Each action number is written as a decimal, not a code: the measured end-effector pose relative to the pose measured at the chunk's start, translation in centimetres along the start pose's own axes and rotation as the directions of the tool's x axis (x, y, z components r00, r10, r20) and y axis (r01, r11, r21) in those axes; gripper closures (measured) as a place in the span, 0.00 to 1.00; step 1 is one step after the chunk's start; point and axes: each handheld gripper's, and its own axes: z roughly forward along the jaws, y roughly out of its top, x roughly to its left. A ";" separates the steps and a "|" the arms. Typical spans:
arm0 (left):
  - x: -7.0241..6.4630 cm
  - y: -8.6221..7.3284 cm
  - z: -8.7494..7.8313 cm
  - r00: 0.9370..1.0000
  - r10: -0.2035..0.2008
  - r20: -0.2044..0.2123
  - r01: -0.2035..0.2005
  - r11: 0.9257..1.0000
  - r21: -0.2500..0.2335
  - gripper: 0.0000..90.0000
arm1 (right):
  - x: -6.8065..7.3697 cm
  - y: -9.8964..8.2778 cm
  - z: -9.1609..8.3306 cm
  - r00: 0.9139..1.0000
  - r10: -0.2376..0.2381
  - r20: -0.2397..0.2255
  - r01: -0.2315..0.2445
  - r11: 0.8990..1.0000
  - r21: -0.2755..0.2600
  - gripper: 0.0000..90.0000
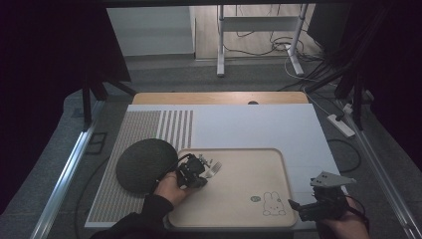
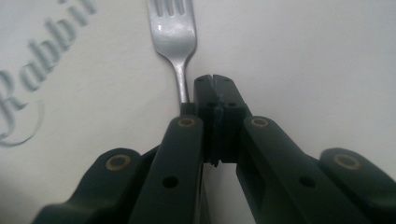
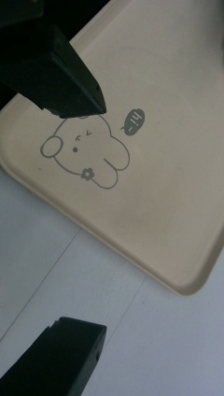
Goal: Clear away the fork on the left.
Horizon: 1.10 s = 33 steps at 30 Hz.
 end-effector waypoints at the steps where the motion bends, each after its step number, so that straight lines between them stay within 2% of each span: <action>1: 0.2 -0.1 -0.1 1.000 -0.004 -0.005 0.004 1.000 0.001 0.99 | 0.0 0.0 0.0 1.000 0.000 0.000 0.000 1.000 0.000 0.00; 15: 3.5 -1.9 -0.9 0.993 -0.117 -0.015 0.117 0.993 -0.017 0.99 | 0.0 0.0 0.0 1.000 0.000 -0.002 0.000 1.000 0.000 0.00; 21: 4.5 -2.6 -1.3 0.987 -0.157 -0.027 0.156 0.988 -0.018 0.99 | 0.0 0.0 0.0 1.000 -0.001 -0.003 0.001 1.000 -0.003 0.00; 25: 5.2 -3.1 -1.5 0.981 -0.192 -0.004 0.191 0.981 -0.029 0.98 | 0.0 0.0 0.0 1.000 -0.001 -0.003 0.001 1.000 -0.003 0.00; 28: 5.3 -3.2 -1.5 0.980 -0.197 0.021 0.198 0.979 -0.040 0.94 | 0.0 0.0 0.0 1.000 -0.003 -0.003 0.003 1.000 -0.001 0.00; 31: 5.0 -3.1 -1.7 0.983 -0.181 0.014 0.182 0.982 -0.059 0.88 | 0.0 0.0 0.0 1.000 -0.003 -0.002 0.003 1.000 -0.001 0.00; 33: 4.7 -3.0 -1.9 0.985 -0.174 0.009 0.174 0.981 -0.088 0.80 | 0.0 0.0 0.0 1.000 -0.002 -0.003 0.002 1.000 -0.001 0.00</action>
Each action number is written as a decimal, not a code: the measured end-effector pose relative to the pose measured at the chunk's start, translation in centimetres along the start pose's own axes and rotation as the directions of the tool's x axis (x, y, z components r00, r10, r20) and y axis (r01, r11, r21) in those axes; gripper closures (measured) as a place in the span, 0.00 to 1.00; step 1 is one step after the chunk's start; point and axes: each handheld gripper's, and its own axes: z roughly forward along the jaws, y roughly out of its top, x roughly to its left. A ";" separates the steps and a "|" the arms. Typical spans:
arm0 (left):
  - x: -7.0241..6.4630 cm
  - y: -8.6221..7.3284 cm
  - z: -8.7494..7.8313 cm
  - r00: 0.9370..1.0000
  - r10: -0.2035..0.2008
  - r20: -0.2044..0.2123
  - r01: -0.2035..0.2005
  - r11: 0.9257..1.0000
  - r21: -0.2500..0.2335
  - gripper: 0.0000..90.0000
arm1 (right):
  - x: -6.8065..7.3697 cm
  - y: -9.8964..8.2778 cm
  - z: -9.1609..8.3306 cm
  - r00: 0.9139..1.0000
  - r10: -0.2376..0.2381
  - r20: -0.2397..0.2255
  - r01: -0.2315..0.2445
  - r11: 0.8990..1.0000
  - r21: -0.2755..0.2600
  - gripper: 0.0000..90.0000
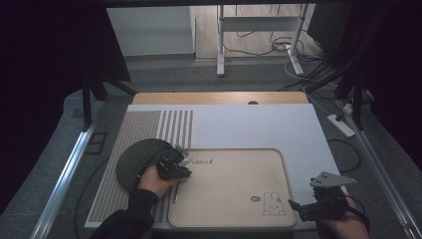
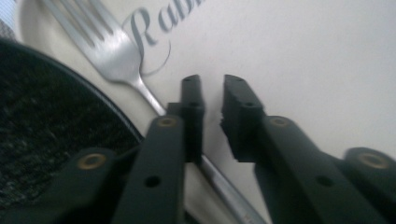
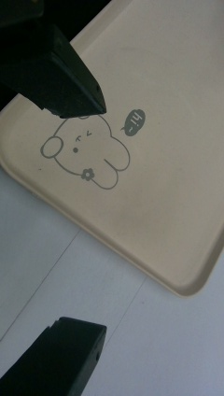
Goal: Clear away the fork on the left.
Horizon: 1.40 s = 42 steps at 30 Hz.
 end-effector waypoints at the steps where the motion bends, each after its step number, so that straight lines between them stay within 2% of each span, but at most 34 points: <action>1: -0.1 0.1 -0.1 1.000 0.007 0.005 -0.007 1.000 -0.010 0.78 | 0.0 0.0 0.0 1.000 0.000 0.000 0.000 1.000 0.000 0.00; 5: -0.4 0.1 -0.5 1.000 0.011 -0.003 -0.011 0.999 -0.049 0.61 | 0.0 0.0 0.0 1.000 0.001 -0.001 -0.001 1.000 -0.002 0.00; 7: -0.4 0.1 -0.7 1.000 0.010 -0.014 -0.011 0.997 -0.070 0.49 | 0.0 0.0 0.0 1.000 0.000 0.000 0.000 1.000 0.001 0.00; 10: -0.2 -0.1 -0.9 1.000 0.004 0.005 -0.004 0.993 -0.120 0.34 | 0.0 0.0 0.0 1.000 0.001 -0.002 -0.001 1.000 -0.002 0.00; 13: -0.1 -0.1 -1.0 1.000 -0.007 0.002 0.007 0.990 -0.141 0.20 | 0.0 0.0 0.0 1.000 0.000 0.000 0.000 1.000 0.001 0.00; 20: -0.6 -0.6 -1.0 0.998 0.055 -0.002 -0.055 0.984 -0.168 0.00 | 0.0 0.0 0.0 1.000 0.000 0.000 0.000 1.000 0.002 0.00; 24: -0.7 -1.0 -1.4 0.998 0.069 0.011 -0.065 0.982 -0.176 0.00 | 0.0 0.0 0.0 1.000 0.001 -0.001 -0.001 1.000 0.001 0.00; 28: -0.5 -1.7 -2.1 0.998 0.052 0.024 -0.047 0.980 -0.196 0.00 | 0.0 0.0 0.0 1.000 0.001 -0.002 -0.001 1.000 -0.002 0.00; 31: -0.2 -2.4 -2.8 0.998 0.051 0.034 -0.042 0.973 -0.226 0.00 | 0.0 0.0 0.0 1.000 0.002 -0.001 -0.002 1.000 -0.003 0.00; 36: 0.2 -3.7 -3.9 0.998 0.025 0.052 -0.011 0.966 -0.260 0.00 | 0.0 0.0 0.0 1.000 0.001 0.000 -0.001 1.000 -0.001 0.00; 42: 0.4 -5.8 -5.4 0.999 -0.009 0.042 0.022 0.952 -0.306 0.00 | 0.0 0.0 0.0 1.000 0.001 -0.001 -0.001 1.000 -0.002 0.00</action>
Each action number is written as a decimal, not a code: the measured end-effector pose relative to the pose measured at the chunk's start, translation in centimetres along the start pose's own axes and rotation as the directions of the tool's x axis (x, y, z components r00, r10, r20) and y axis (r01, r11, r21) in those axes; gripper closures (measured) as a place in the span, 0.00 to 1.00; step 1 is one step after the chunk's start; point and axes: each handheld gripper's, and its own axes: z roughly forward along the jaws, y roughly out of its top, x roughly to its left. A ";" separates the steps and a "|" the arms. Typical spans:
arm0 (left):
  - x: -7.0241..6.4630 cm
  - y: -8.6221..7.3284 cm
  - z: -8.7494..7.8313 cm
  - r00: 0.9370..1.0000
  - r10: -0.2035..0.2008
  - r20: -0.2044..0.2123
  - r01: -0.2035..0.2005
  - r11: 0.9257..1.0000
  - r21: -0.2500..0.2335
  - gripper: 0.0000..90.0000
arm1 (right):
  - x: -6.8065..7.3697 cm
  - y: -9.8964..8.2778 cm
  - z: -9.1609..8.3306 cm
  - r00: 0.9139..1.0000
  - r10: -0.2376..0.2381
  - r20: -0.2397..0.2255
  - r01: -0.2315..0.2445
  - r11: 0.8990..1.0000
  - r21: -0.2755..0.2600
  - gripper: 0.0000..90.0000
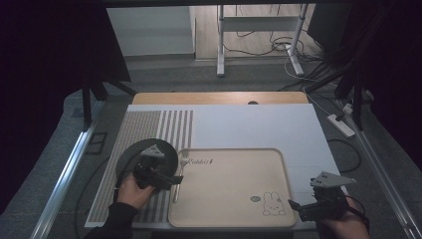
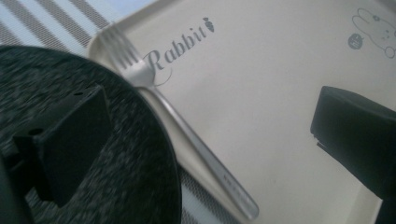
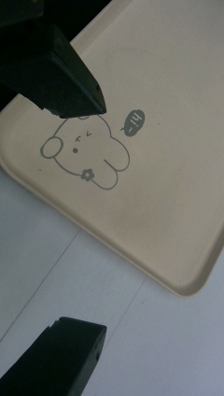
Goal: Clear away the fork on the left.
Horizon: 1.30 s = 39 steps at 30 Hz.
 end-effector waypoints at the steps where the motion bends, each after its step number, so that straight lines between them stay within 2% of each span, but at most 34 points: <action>1: 0.0 -0.3 -0.4 1.000 -0.006 -0.004 0.006 1.000 -0.011 0.00 | 0.0 0.0 0.0 1.000 -0.001 0.001 0.001 1.000 0.001 0.00; 7: -0.2 -1.7 -2.3 0.999 -0.026 -0.038 0.024 0.998 -0.058 0.00 | 0.0 0.0 0.0 1.000 0.001 0.000 -0.001 1.000 -0.001 0.00; 12: -0.3 -2.8 -3.5 0.997 -0.044 -0.060 0.041 0.997 -0.059 0.00 | 0.0 0.0 0.0 1.000 0.003 0.000 -0.003 1.000 -0.001 0.00; 22: -0.9 -5.1 -5.5 0.992 -0.086 -0.088 0.077 0.992 -0.099 0.00 | -0.1 0.0 0.0 1.000 0.012 0.000 -0.012 1.000 0.003 0.00; 32: -1.2 -7.4 -7.4 0.984 -0.135 -0.117 0.118 0.983 -0.141 0.00 | -0.1 0.0 0.0 1.000 0.015 0.004 -0.015 1.000 0.009 0.00; 39: -1.4 -8.6 -8.2 0.978 -0.165 -0.129 0.145 0.978 -0.150 0.00 | -0.2 0.0 0.0 1.000 0.022 0.004 -0.022 1.000 0.006 0.00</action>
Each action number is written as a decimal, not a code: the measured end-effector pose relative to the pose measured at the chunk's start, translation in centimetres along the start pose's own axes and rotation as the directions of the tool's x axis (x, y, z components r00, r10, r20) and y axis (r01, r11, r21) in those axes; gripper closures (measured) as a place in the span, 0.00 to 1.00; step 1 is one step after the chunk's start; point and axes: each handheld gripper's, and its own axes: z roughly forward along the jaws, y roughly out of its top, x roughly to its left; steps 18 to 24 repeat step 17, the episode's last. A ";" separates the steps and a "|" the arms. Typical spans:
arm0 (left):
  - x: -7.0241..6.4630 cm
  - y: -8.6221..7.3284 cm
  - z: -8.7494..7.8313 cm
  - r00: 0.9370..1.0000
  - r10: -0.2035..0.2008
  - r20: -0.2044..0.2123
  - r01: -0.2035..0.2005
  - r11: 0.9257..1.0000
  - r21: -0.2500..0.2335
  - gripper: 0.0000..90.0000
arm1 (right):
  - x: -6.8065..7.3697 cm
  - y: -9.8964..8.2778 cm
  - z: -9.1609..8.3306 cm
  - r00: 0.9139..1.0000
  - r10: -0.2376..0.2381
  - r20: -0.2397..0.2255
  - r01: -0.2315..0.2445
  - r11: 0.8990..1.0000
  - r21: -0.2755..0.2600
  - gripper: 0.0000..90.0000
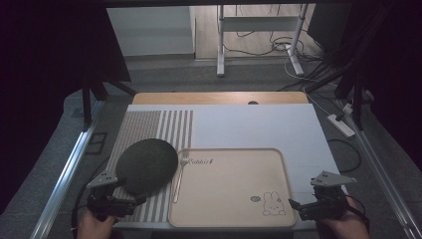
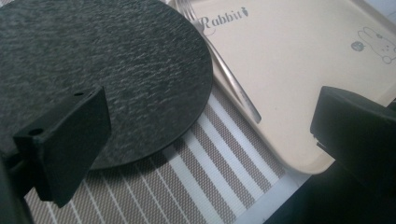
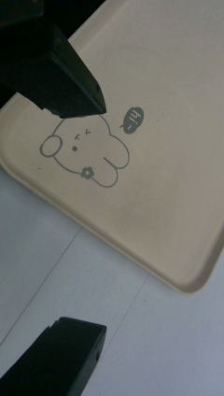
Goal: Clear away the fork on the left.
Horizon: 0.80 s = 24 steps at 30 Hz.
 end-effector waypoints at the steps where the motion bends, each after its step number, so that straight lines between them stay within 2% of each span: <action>1: 0.0 -0.1 -0.1 1.000 -0.001 -0.002 0.001 1.000 0.002 0.00 | 0.0 0.0 0.0 1.000 0.003 0.000 -0.003 1.000 -0.001 0.00; 9: -0.6 -0.9 -0.8 0.999 0.008 -0.043 -0.007 1.000 0.015 0.00 | -0.3 -0.1 -0.2 0.999 0.042 0.003 -0.042 0.999 -0.020 0.00; 12: -0.7 -1.1 -1.0 0.999 0.002 -0.048 -0.001 1.000 0.008 0.00 | -0.4 -0.1 -0.3 0.999 0.052 0.001 -0.052 0.998 -0.027 0.00; 17: -0.5 -1.1 -1.0 0.999 -0.015 -0.044 0.015 1.000 0.007 0.00 | -0.3 0.0 -0.2 0.999 0.042 0.005 -0.042 0.999 -0.019 0.00; 24: -0.5 -1.1 -1.0 0.999 -0.015 -0.044 0.015 1.000 0.007 0.00 | -0.3 0.0 -0.2 0.999 0.042 0.005 -0.042 0.999 -0.019 0.00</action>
